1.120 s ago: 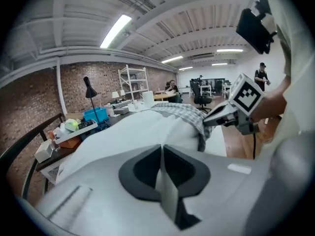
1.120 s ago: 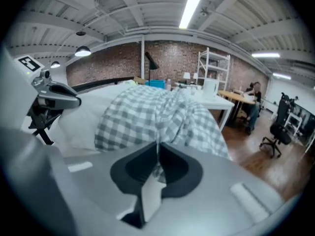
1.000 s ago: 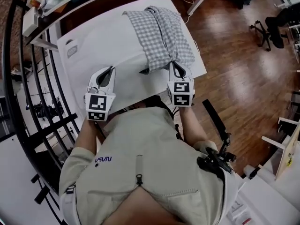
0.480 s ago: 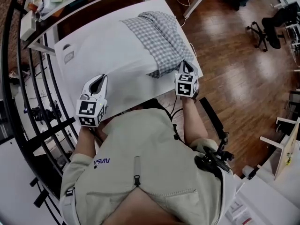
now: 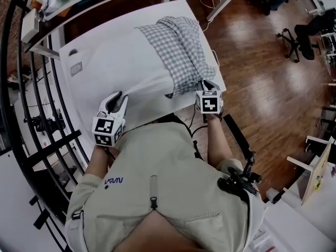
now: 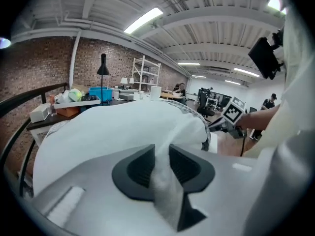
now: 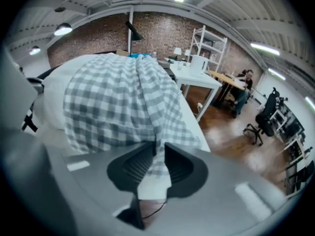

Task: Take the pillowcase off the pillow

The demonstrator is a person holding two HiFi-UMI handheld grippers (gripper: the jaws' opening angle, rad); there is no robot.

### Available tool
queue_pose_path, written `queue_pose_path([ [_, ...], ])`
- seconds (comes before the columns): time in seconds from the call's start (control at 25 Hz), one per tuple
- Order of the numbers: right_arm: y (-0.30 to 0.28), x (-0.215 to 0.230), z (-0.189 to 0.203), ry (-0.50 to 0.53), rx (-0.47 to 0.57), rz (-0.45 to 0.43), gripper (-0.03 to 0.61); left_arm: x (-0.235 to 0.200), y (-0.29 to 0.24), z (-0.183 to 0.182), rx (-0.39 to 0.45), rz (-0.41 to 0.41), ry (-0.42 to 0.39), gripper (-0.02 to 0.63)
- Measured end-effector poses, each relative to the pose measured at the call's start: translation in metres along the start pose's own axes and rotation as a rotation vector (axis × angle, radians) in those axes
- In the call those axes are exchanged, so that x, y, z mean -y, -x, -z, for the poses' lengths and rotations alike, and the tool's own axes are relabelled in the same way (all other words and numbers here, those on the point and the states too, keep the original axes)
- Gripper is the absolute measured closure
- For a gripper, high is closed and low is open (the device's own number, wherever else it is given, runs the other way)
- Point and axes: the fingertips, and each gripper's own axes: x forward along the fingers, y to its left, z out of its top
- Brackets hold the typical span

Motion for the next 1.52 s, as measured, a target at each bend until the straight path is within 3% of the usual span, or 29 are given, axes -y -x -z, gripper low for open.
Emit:
queue_pose_path([
  [0.08,0.017,-0.001,-0.005,-0.030,-0.004,-0.094,0.457,0.016,0.007,-0.014,0.016,0.027,-0.060,0.477],
  [0.16,0.038,-0.001,-0.026,-0.055,0.047,-0.188,0.448,0.023,0.014,-0.043,0.087,0.022,-0.098,0.462],
  [0.28,0.061,0.001,-0.082,-0.033,0.179,-0.252,0.448,0.009,0.016,-0.095,0.211,-0.047,-0.117,0.452],
  [0.4,0.063,0.000,-0.150,0.020,0.313,-0.268,0.448,-0.022,0.001,-0.137,0.290,-0.151,-0.138,0.402],
  [0.56,0.040,-0.016,-0.224,0.109,0.408,-0.282,0.448,-0.048,-0.029,-0.173,0.288,-0.236,-0.194,0.399],
  [0.72,0.010,-0.032,-0.269,0.156,0.420,-0.309,0.448,-0.054,-0.059,-0.194,0.272,-0.250,-0.230,0.400],
  [0.92,-0.041,-0.046,-0.290,0.201,0.330,-0.330,0.409,-0.073,-0.104,-0.183,0.164,-0.249,-0.203,0.365],
  [1.08,-0.081,-0.060,-0.275,0.234,0.190,-0.365,0.374,-0.091,-0.134,-0.148,0.041,-0.221,-0.091,0.307],
  [1.16,-0.096,-0.070,-0.262,0.263,0.128,-0.374,0.374,-0.092,-0.146,-0.127,-0.041,-0.185,-0.055,0.310],
  [1.32,-0.110,-0.095,-0.232,0.285,0.065,-0.403,0.394,-0.076,-0.163,-0.092,-0.198,-0.117,-0.083,0.413],
  [1.52,-0.109,-0.095,-0.229,0.351,0.130,-0.345,0.466,-0.058,-0.172,-0.071,-0.255,-0.095,-0.159,0.535],
])
